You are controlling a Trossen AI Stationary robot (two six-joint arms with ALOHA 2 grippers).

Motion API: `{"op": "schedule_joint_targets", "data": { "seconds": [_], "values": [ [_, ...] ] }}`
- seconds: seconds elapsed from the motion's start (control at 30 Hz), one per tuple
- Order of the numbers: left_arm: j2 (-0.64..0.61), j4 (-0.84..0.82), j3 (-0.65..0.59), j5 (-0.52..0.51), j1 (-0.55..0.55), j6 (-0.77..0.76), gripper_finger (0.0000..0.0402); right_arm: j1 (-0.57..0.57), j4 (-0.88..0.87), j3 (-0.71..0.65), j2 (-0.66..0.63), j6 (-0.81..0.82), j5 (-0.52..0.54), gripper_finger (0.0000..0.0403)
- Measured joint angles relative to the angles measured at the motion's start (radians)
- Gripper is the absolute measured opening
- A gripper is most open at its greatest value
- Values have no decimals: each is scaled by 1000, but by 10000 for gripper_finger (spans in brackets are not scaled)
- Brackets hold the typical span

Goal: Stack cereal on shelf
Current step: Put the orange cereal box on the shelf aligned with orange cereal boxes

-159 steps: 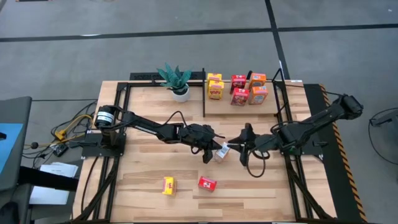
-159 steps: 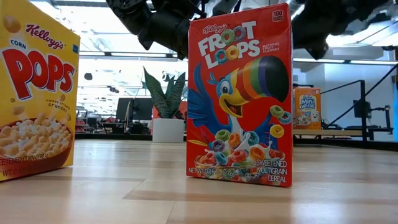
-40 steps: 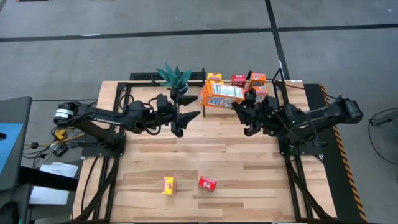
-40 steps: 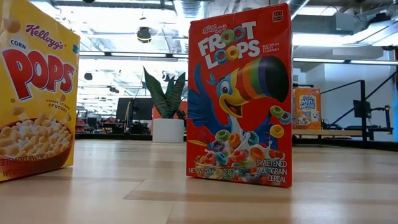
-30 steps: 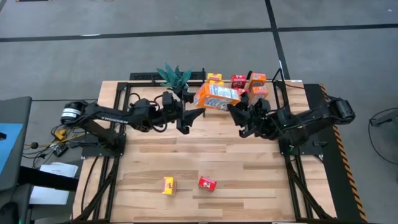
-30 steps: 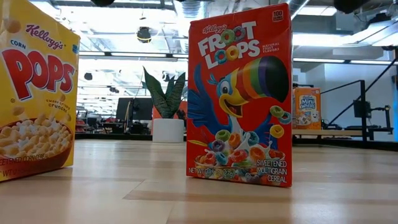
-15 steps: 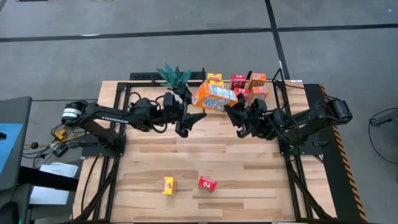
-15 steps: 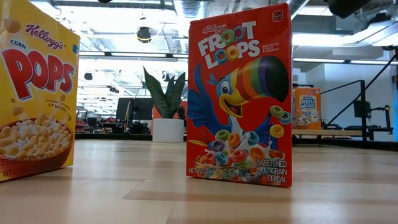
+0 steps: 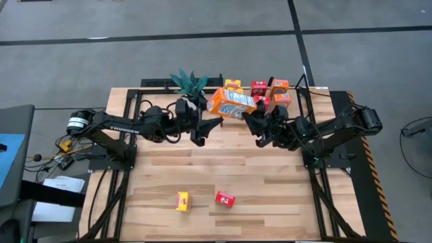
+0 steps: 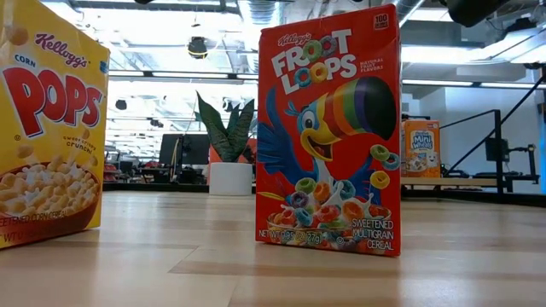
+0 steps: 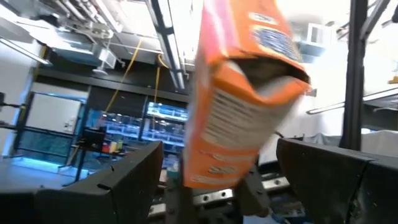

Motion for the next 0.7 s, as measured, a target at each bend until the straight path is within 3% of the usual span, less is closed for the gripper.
{"op": "schedule_joint_targets", "data": {
  "seconds": [0.4,0.7],
  "values": [
    [0,-2,0,5,17,-10,299,4,-55,0,0,28,-17,193],
    [-2,-24,0,27,18,-8,218,3,-82,0,0,28,-15,188]
  ]
}}
